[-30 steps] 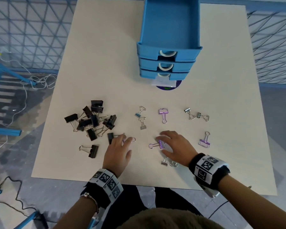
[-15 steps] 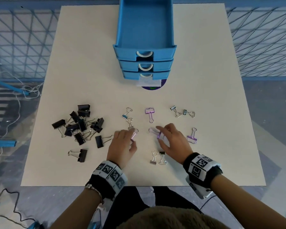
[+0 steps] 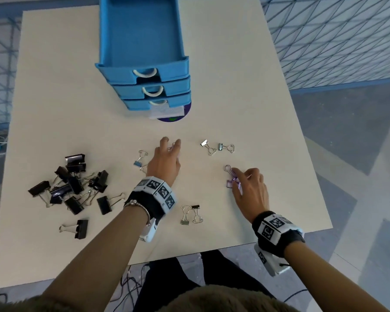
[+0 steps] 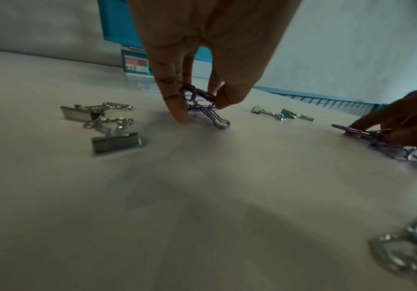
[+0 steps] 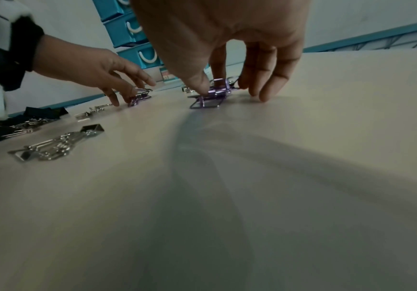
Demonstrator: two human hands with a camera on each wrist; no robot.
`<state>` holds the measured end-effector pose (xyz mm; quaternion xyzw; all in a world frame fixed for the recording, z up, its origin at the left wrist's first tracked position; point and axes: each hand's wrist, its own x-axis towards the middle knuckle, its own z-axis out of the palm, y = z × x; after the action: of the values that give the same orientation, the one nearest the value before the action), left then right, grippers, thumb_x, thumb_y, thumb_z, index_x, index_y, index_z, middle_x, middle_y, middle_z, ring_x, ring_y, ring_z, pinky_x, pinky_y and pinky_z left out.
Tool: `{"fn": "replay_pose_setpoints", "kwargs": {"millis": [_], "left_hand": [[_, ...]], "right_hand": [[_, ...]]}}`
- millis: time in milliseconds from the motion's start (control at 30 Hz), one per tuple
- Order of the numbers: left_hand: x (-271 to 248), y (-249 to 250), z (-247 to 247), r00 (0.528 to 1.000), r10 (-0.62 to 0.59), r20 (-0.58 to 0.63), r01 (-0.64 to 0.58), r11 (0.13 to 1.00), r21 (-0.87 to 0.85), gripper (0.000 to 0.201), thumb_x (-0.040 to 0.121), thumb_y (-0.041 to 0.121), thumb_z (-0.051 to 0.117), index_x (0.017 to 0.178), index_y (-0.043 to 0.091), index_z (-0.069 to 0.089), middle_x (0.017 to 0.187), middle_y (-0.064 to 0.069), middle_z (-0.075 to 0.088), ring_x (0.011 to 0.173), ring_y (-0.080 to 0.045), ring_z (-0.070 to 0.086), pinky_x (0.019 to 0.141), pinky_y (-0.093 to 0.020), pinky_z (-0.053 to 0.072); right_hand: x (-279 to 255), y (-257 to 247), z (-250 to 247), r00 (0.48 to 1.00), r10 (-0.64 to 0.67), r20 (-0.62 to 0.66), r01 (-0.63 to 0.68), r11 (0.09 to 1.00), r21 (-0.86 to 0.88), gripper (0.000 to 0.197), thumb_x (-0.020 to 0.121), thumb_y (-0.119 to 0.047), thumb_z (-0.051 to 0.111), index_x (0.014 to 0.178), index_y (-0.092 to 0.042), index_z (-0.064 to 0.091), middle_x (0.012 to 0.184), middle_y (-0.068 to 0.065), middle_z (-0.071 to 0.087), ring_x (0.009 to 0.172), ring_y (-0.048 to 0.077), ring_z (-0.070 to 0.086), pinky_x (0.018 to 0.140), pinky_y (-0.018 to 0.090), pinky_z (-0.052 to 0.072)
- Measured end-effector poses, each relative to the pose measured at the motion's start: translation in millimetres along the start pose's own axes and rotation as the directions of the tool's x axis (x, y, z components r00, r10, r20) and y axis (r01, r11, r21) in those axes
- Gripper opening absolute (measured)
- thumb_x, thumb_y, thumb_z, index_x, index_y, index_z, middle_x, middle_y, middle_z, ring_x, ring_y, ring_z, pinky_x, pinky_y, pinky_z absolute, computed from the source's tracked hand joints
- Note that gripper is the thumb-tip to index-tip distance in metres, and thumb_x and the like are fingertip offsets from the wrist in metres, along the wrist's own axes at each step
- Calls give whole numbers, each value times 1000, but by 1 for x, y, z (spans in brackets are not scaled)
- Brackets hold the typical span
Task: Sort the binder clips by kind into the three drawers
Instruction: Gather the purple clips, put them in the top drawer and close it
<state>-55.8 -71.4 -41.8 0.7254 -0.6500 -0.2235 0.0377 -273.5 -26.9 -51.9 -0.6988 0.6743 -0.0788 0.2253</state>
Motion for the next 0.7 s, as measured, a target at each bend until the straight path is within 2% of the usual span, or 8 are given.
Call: {"fn": "replay_pose_setpoints", "kwargs": {"millis": [133,233,367,400,433,600,700], "left_hand": [[-5,2,9,999,8,45,-12,996,89,40,87,7,48,126,13,43,126,-17,42,108,-34,42,62,-38,46],[-13,-2,10,999,-1,32,1,1000,11,29,86,6,51,114,8,51,118,-20,47,102,-36,45,60,-35,37],[-24,3,15,997,21,73,-11,992,-125,27,83,7,58,110,9,57,113,-18,49,99,-33,51,68,-38,44],[-28,10,18,995,48,87,-34,988,-149,27,83,8,59,110,11,57,114,-16,49,100,-31,51,70,-38,45],[-32,43,28,989,106,100,-90,984,-157,27,83,9,60,110,12,57,114,-14,50,101,-29,52,72,-38,46],[-40,66,43,964,208,163,-178,967,-185,29,83,7,55,111,14,56,118,-10,49,106,-26,51,73,-37,48],[-41,80,50,939,294,177,-264,948,-175,32,86,1,48,115,13,54,123,-11,47,108,-27,50,72,-37,49]], "right_hand": [[-3,1,1,999,27,34,-28,999,22,37,81,-27,65,114,-12,57,107,21,53,95,39,53,66,40,49],[-3,-5,4,996,31,84,-36,997,62,36,83,-24,62,117,-12,56,113,19,50,97,36,54,63,34,44],[-4,-6,4,992,39,122,-53,992,112,37,86,-18,59,121,-10,53,115,18,48,91,35,59,68,38,50],[-4,0,2,992,51,112,-64,990,122,36,85,-17,60,120,-9,53,115,19,48,90,36,59,69,38,50],[-9,25,-15,993,79,82,-89,988,129,36,85,-16,60,120,-9,53,115,19,49,89,36,60,69,38,50],[-8,39,-23,992,114,49,-121,981,152,32,84,-12,61,115,-9,58,115,18,49,84,33,63,63,29,42],[-6,45,-26,989,146,29,-149,977,154,31,84,-12,61,115,-11,58,116,16,49,83,31,62,64,27,40]]}}
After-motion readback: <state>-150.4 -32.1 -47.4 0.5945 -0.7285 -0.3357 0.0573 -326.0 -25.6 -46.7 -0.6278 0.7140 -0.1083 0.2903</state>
